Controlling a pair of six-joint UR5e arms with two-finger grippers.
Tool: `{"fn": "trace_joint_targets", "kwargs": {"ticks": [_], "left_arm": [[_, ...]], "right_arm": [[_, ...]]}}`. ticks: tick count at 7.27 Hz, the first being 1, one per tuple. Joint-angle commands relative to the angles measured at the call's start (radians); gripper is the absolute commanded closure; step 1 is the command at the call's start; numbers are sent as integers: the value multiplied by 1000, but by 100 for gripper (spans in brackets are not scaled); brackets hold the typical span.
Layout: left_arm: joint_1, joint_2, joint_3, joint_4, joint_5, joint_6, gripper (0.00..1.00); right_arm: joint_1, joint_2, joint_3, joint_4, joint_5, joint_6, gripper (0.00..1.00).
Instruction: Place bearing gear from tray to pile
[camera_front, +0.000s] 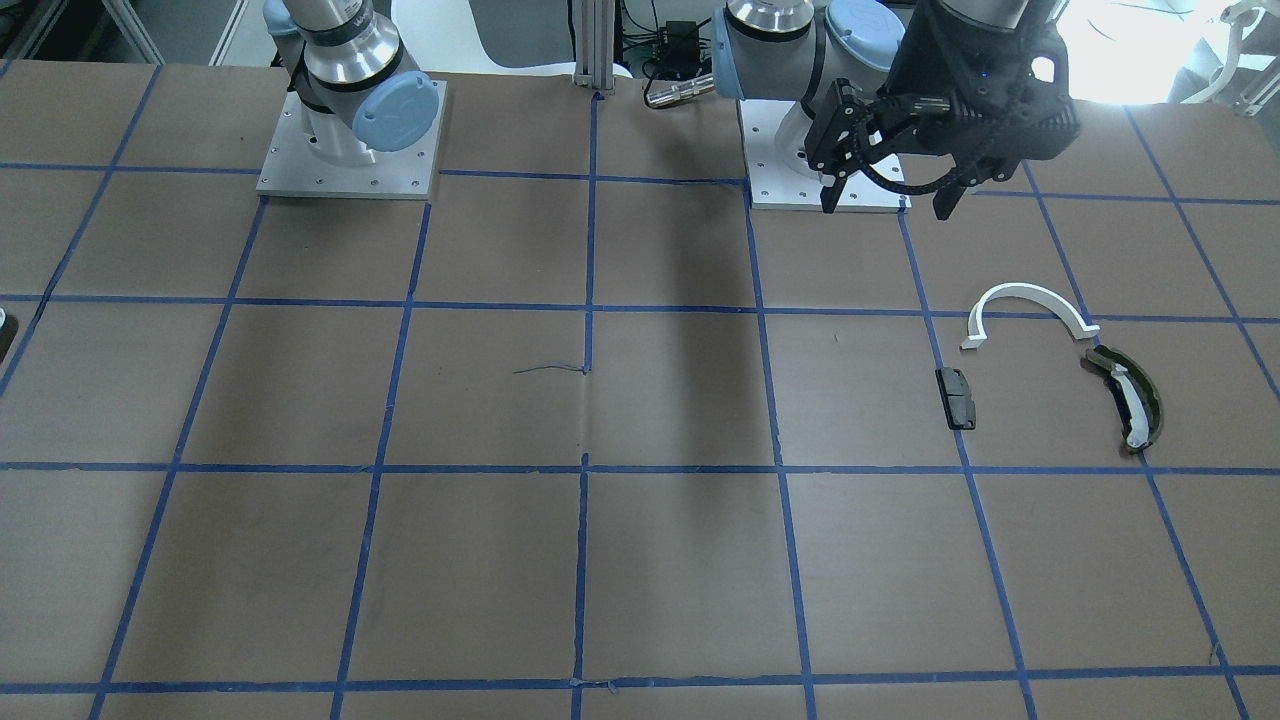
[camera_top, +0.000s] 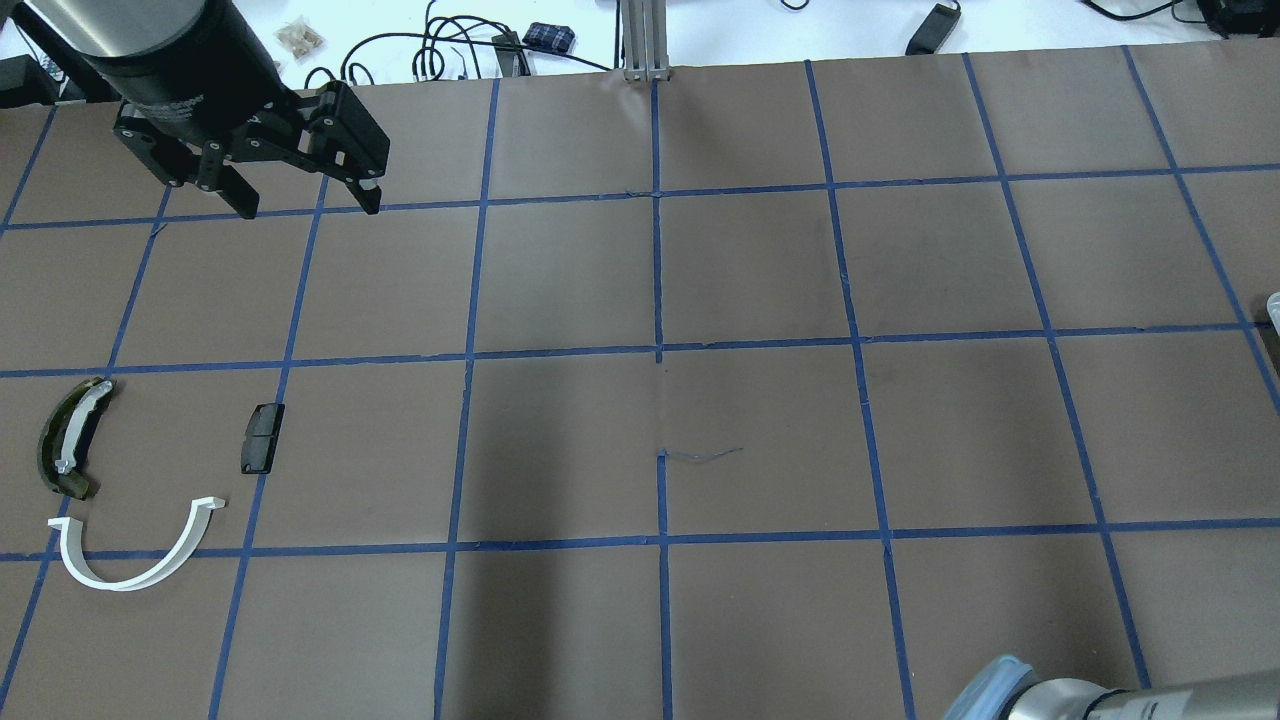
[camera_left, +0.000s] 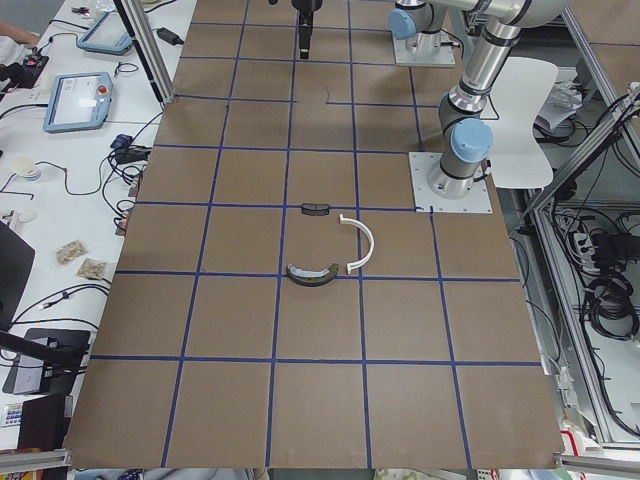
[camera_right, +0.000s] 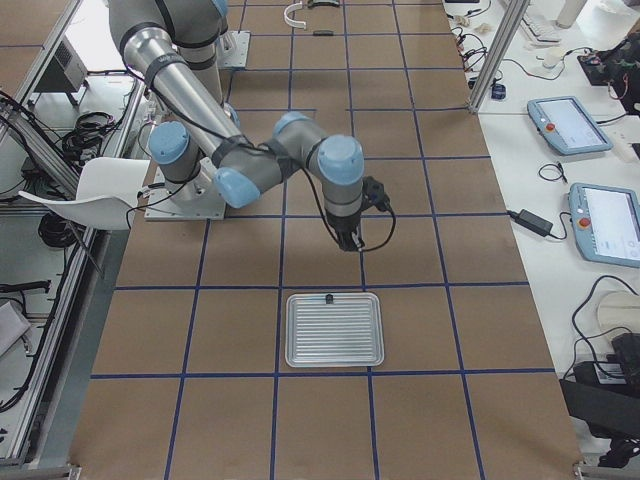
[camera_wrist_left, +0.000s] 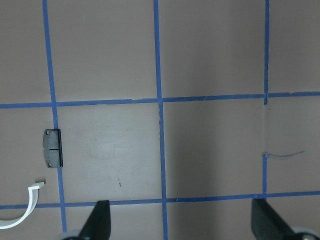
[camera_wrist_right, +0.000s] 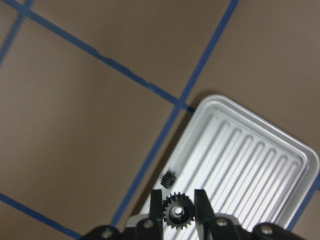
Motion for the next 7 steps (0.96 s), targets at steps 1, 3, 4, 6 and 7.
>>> {"fn": "trace_joint_targets", "kwargs": {"ticks": [1,3,4,6,7], "left_arm": [[5,7,-4,-4,1,3,0],[3,4,4,3,1,3,0],[5,7,-2,-1,3,3,0],[2,7,2,-1,4,3,0],[8,10,-5,-2,4,3,0]], "right_arm": [[280,-142,-29,183,-27,461,90],[581,-134,-71,235,-4,998,90],[719,-92,-73,206,23,1201,90],[930,2,-62,64,95,1406,90],[1031,84,-59,-34,89,1459,92]]}}
